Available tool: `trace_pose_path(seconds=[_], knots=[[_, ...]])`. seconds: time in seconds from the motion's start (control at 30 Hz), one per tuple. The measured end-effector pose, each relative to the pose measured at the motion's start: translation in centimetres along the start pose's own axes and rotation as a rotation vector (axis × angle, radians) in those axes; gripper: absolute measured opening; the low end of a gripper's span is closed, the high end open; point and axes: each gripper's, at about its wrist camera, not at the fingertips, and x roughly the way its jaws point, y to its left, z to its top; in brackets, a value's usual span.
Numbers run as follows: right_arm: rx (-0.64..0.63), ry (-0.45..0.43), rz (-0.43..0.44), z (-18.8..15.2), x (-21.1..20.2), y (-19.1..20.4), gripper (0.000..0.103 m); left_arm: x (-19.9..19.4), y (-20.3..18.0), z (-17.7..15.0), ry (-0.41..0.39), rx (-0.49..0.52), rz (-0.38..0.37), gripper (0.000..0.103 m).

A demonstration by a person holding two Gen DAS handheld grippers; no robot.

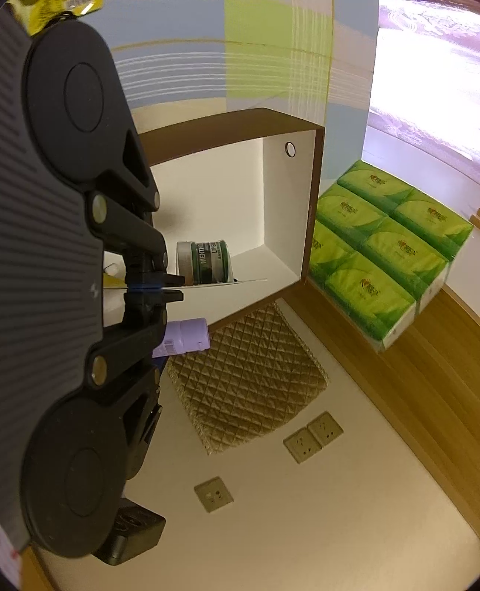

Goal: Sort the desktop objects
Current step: 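Carry the card package with the left tool and the lavender tube with the right into the box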

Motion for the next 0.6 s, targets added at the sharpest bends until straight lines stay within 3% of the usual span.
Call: trace_pose_path(seconds=[0.27, 0.6], knots=[[0.017, 0.086, -0.023, 0.3, 5.5, -2.1, 0.03, 5.4, 1.1, 2.3, 0.052, -0.016, 0.064, 0.0], [0.03, 0.188, -0.025, -0.1, 10.2, -3.6, 0.03, 12.4, 2.3, 3.0, 0.155, 0.012, 0.207, 0.0]])
